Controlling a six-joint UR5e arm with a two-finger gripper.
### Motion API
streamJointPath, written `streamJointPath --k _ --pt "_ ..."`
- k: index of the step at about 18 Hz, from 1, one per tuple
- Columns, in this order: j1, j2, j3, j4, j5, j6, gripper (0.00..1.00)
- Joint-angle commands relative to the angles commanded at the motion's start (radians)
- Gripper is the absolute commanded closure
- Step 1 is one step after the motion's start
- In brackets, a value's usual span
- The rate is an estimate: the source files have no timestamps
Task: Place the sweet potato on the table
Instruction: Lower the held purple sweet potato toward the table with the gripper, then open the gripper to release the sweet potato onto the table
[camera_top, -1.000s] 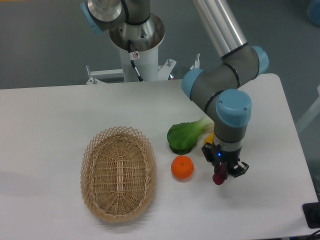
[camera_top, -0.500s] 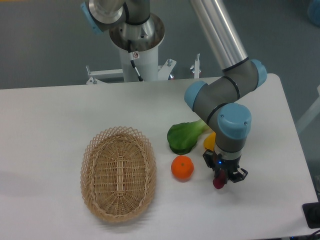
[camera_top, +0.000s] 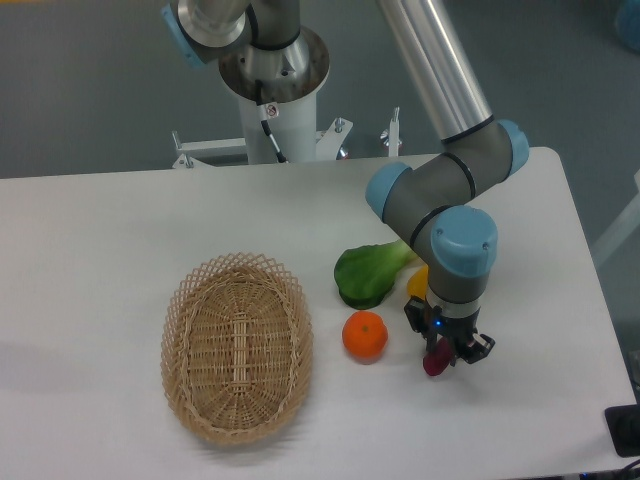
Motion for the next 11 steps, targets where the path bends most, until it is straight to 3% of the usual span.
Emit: streamJointPath --k 7,11 --pt "0.009 0.07 0.069 -0.032 -0.006 0.008 0.0" --pt "0.049 0.126 0.123 -0.158 -0.038 0.029 0.0"
